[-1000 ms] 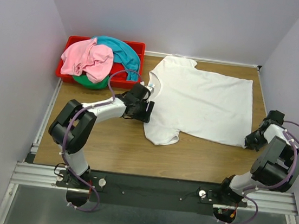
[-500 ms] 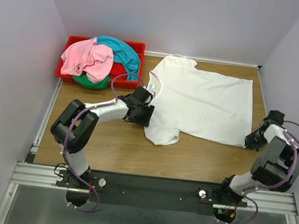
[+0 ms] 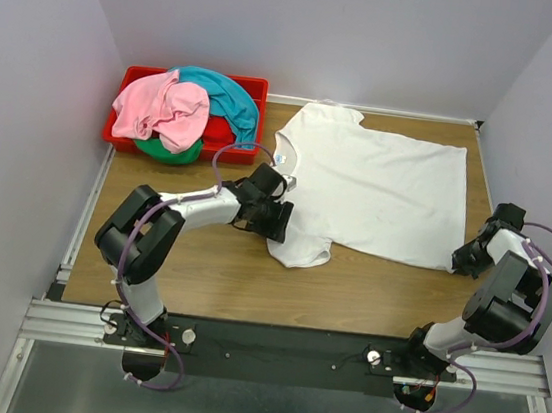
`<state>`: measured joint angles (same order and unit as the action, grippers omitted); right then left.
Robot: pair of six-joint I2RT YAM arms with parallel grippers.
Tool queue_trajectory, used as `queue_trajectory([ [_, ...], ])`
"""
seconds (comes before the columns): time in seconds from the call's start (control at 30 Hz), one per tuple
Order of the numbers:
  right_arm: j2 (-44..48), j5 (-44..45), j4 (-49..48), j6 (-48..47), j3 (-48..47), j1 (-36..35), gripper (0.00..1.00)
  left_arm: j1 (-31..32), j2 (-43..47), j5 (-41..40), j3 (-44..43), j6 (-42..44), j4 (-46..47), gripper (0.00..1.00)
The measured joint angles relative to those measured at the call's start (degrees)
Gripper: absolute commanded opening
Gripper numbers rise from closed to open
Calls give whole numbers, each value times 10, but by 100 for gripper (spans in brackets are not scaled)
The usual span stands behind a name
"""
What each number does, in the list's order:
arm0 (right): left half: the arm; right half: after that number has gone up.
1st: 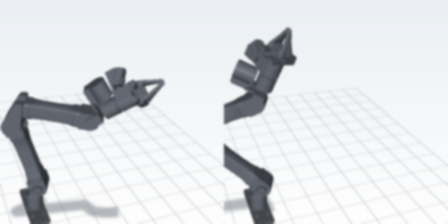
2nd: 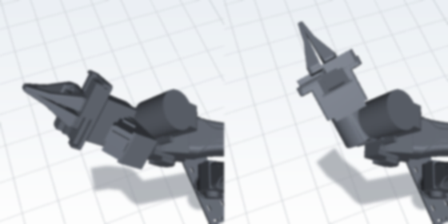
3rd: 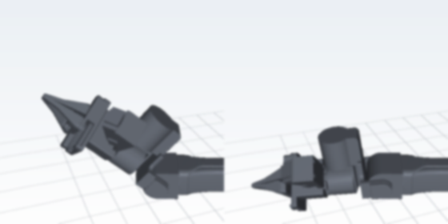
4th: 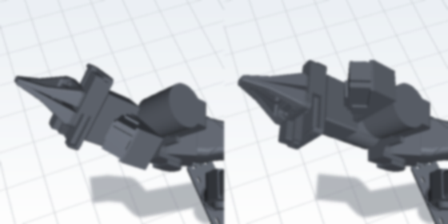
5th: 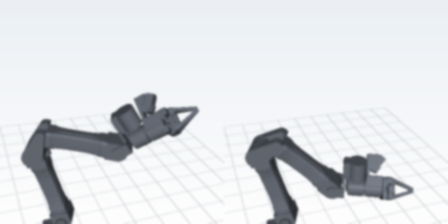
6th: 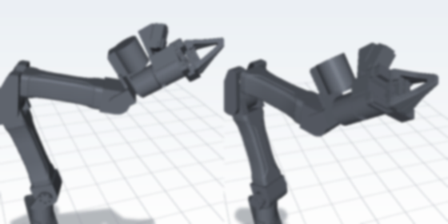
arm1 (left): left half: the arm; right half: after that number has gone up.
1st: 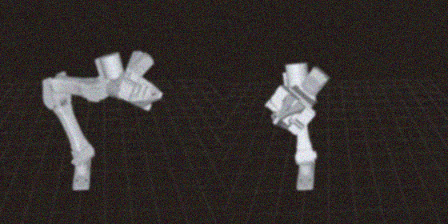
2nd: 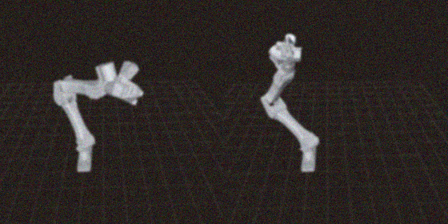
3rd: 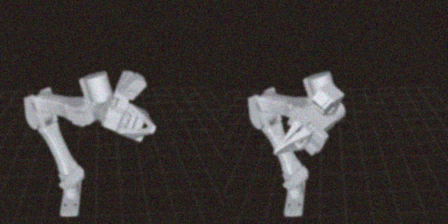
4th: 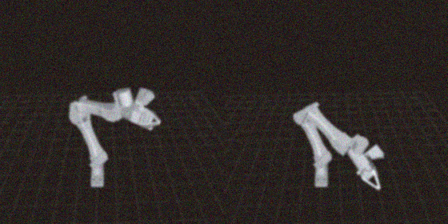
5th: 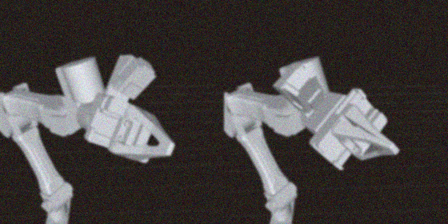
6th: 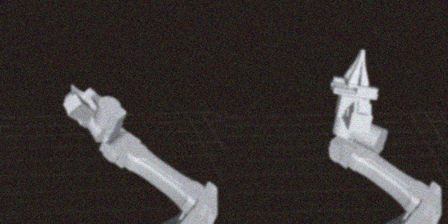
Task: Fold and stack the t-shirts
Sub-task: Fold the tshirt
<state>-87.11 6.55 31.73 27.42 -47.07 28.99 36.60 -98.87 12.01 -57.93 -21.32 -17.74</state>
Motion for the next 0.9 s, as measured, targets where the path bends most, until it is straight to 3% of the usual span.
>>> queue_trajectory([
  [0.17,0,0,0,0,0,0,9,7,-5,24,6,-2,4,12],
  [0.37,0,0,-2,0,0,0,9,10,-11,26,-8,-3,-22,6],
  [0.6,0,0,-2,0,0,0,9,10,-14,22,-94,5,-57,5],
  [0.73,0,-2,-2,0,0,0,9,5,-31,21,-124,7,-58,9],
  [0.8,0,-4,-2,0,0,0,9,1,-50,20,-136,11,-58,28],
  [0.83,0,-5,-2,0,0,0,8,0,-55,19,-139,9,-58,28],
  [0.87,0,-6,-2,0,0,0,9,-2,-68,18,-145,10,-61,47],
  [0.9,0,-7,-2,0,0,0,9,-3,-77,17,-150,13,-64,56],
])
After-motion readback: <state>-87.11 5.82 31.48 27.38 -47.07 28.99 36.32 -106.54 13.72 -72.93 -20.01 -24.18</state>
